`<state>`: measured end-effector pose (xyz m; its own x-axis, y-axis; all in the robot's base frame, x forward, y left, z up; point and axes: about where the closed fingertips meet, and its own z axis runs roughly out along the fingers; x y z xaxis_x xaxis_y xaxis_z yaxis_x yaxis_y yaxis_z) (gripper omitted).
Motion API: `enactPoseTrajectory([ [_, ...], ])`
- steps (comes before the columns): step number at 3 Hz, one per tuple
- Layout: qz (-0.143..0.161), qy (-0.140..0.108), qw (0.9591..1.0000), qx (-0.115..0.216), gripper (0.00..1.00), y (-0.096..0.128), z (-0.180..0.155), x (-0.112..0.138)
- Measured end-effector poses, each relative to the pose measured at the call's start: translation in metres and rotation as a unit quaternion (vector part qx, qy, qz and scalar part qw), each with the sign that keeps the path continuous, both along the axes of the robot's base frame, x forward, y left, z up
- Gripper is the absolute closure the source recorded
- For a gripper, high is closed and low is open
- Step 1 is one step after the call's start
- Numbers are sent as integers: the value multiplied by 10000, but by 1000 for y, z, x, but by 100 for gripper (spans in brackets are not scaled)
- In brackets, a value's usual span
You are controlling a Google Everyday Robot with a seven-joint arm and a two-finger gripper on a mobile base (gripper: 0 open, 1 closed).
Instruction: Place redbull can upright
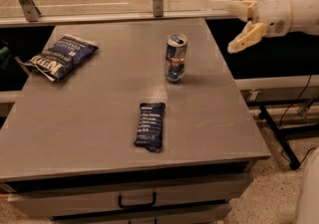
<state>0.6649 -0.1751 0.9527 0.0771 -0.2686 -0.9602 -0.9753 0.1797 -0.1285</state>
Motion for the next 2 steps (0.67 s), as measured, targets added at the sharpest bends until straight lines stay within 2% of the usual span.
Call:
enactPoseTrajectory([
  [1, -1670, 8, 9826, -811, 0, -90, 60, 0],
  [2, -1914, 130, 9767, -962, 0, -103, 60, 3],
])
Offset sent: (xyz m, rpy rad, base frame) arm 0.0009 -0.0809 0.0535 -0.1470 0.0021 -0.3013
